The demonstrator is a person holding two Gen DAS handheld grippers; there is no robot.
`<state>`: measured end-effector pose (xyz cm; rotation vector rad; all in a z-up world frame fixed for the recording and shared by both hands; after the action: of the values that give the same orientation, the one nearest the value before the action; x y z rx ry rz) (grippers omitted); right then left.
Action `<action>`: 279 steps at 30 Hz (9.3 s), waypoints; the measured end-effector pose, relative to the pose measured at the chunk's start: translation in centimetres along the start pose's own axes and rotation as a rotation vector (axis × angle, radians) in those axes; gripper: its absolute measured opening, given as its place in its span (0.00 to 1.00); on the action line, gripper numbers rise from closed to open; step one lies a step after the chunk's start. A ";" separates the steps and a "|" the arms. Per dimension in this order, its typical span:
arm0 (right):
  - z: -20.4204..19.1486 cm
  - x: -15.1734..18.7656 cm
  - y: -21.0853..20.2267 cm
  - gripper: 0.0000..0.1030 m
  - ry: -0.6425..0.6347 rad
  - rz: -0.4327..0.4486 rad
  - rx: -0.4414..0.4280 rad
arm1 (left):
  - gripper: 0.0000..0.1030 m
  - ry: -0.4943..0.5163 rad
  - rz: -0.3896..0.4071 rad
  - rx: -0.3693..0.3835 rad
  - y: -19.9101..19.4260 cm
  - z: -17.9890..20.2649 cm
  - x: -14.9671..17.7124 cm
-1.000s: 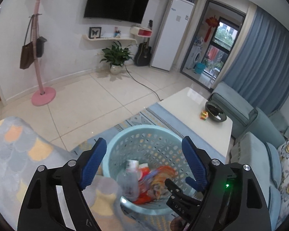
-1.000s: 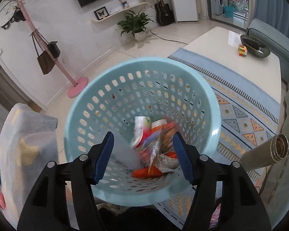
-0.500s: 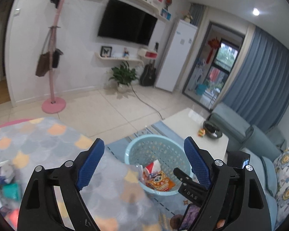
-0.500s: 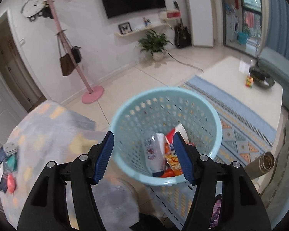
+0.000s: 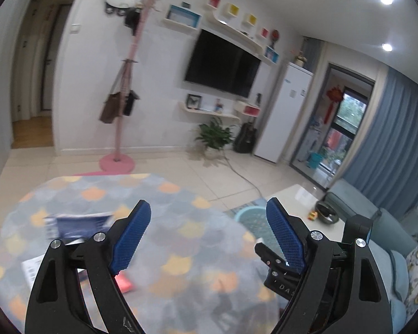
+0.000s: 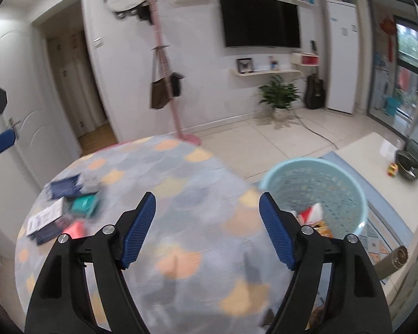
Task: Collect trash
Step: 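Move both tools back over the table toward the milk cartons and packets, then grasp the white milk carton with the left tool while the right tool grasps the pink packet, then carry the carton and pink packet over the basket and release both, then move both tools back to the table toward the last carton and teal packet, then grasp the blue-white milk carton with the left tool while the right tool grasps the teal packet, then carry the carton and teal packet over the basket and release both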
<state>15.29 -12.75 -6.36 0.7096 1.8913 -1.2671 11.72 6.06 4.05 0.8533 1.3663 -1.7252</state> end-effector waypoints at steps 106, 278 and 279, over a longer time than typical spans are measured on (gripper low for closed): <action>-8.9 1.7 1.0 0.37 -0.142 -0.034 -0.032 | 0.49 0.045 -0.224 -0.064 1.2 -4.8 5.7; 13.7 -2.5 2.0 0.41 0.153 -0.001 0.159 | 0.54 0.270 -0.209 0.024 15.6 14.9 2.8; 14.9 -2.5 1.9 0.41 0.185 0.005 0.178 | 0.54 0.275 -0.214 0.048 16.2 16.0 3.0</action>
<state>22.29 -26.09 -8.88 0.9524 1.9363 -1.4206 23.70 -12.29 -2.88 1.0321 1.6541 -1.8597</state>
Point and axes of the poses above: each gripper's, at about its wrist camera, not at the fingertips, and y roughly the way its jaws point, z to its right, x to its underside, the point moved 2 cm from there along y, roughly the way its jaws point, and after that the axes turned 11 degrees about -x, right-handed, at the moved point
